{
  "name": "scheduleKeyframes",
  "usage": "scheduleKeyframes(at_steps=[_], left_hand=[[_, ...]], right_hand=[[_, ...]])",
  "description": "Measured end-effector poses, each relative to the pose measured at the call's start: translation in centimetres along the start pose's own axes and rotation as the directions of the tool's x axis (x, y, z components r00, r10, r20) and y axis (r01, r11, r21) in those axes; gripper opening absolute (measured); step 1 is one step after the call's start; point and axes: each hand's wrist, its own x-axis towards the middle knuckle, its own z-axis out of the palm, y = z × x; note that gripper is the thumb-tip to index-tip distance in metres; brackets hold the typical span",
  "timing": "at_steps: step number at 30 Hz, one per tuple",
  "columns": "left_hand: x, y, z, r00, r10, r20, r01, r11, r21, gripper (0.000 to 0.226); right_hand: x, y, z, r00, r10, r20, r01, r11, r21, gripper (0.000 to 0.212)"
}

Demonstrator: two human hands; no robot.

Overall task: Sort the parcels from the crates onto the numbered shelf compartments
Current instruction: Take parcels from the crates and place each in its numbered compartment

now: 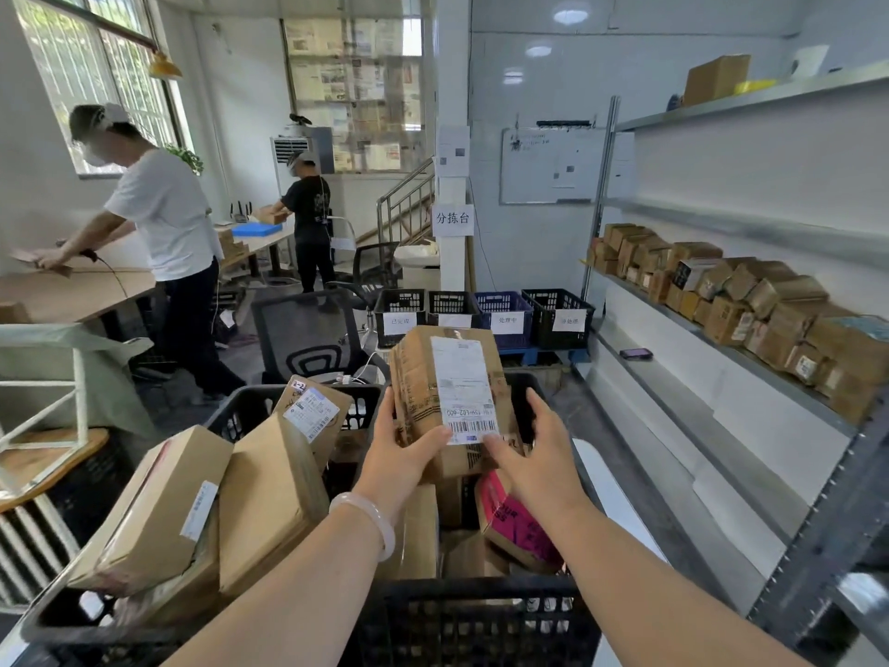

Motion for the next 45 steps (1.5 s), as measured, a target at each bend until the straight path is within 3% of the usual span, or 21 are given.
scheduleKeyframes(at_steps=[2, 4, 7, 10, 13, 15, 18, 20, 23, 25, 27, 31, 34, 37, 41, 45], left_hand=[[-0.3, 0.0, 0.2, 0.999, -0.043, -0.019, 0.04, 0.992, -0.117, 0.088], [-0.4, -0.2, 0.5, 0.998, -0.065, -0.007, 0.062, 0.972, -0.225, 0.09], [-0.4, -0.4, 0.9, 0.992, -0.116, 0.053, 0.127, 0.935, -0.332, 0.089], [-0.4, -0.5, 0.7, 0.986, -0.16, 0.055, 0.169, 0.95, -0.264, 0.094], [-0.2, -0.5, -0.4, 0.987, -0.12, -0.106, 0.126, 0.991, 0.047, 0.107], [-0.1, -0.1, -1.1, 0.984, -0.016, -0.178, 0.067, 0.957, 0.284, 0.104], [0.2, 0.1, -1.8, 0.988, 0.157, 0.007, -0.125, 0.761, 0.637, 0.089], [0.4, 0.2, -2.0, 0.969, 0.154, 0.191, -0.246, 0.638, 0.73, 0.083], [0.5, 0.1, -2.5, 0.942, 0.024, 0.334, -0.254, 0.702, 0.666, 0.069], [0.2, 0.0, -2.7, 0.934, 0.018, 0.358, -0.254, 0.738, 0.625, 0.053], [0.0, -0.1, -2.9, 0.936, 0.067, 0.345, -0.269, 0.766, 0.583, 0.041], [0.0, -0.3, -3.3, 0.941, 0.125, 0.314, -0.27, 0.835, 0.479, 0.039], [-0.1, 0.2, -3.3, 0.967, 0.134, 0.216, -0.205, 0.913, 0.352, 0.032], [-0.2, 0.8, -2.6, 0.987, 0.121, 0.11, -0.141, 0.97, 0.199, 0.025], [-0.2, 0.8, -0.3, 0.987, 0.125, 0.097, -0.133, 0.987, 0.085, 0.03], [-0.8, 0.2, 3.2, 0.935, 0.221, 0.277, -0.279, 0.94, 0.194, 0.06]], right_hand=[[-0.2, 0.2, 0.0, 0.969, 0.23, 0.085, -0.24, 0.961, 0.14, 0.099], [-0.4, 0.2, 0.2, 0.887, 0.4, 0.233, -0.456, 0.839, 0.297, 0.103], [-0.4, 0.4, 0.8, 0.814, 0.448, 0.37, -0.578, 0.683, 0.446, 0.092], [0.2, 0.5, 0.8, 0.861, 0.416, 0.291, -0.508, 0.689, 0.518, 0.081], [0.7, 0.0, -0.5, 0.896, 0.41, 0.171, -0.441, 0.783, 0.438, 0.1], [0.5, -0.6, -1.4, 0.913, 0.383, 0.137, -0.407, 0.845, 0.346, 0.1], [0.4, -0.8, -1.8, 0.939, 0.304, 0.161, -0.329, 0.931, 0.157, 0.092], [0.2, -1.2, -1.9, 0.945, 0.256, 0.204, -0.278, 0.957, 0.084, 0.082], [0.1, -1.6, -2.1, 0.942, 0.219, 0.256, -0.239, 0.97, 0.05, 0.071], [0.1, -1.8, -2.1, 0.941, 0.192, 0.279, -0.211, 0.977, 0.039, 0.068], [0.1, -1.9, -1.9, 0.949, 0.151, 0.276, -0.167, 0.985, 0.036, 0.064], [-0.2, -2.5, -1.5, 0.987, 0.07, 0.143, -0.072, 0.997, 0.009, 0.068], [-1.5, -2.3, -0.9, 0.999, 0.029, -0.034, -0.03, 0.999, -0.032, 0.081], [-3.5, -2.2, 0.5, 0.997, -0.039, -0.064, 0.034, 0.996, -0.081, 0.086], [-4.9, -2.4, 1.3, 0.995, -0.01, -0.1, 0.003, 0.998, -0.07, 0.087], [-6.1, -1.9, -2.2, 0.966, 0.059, -0.254, -0.072, 0.996, -0.044, 0.082]])
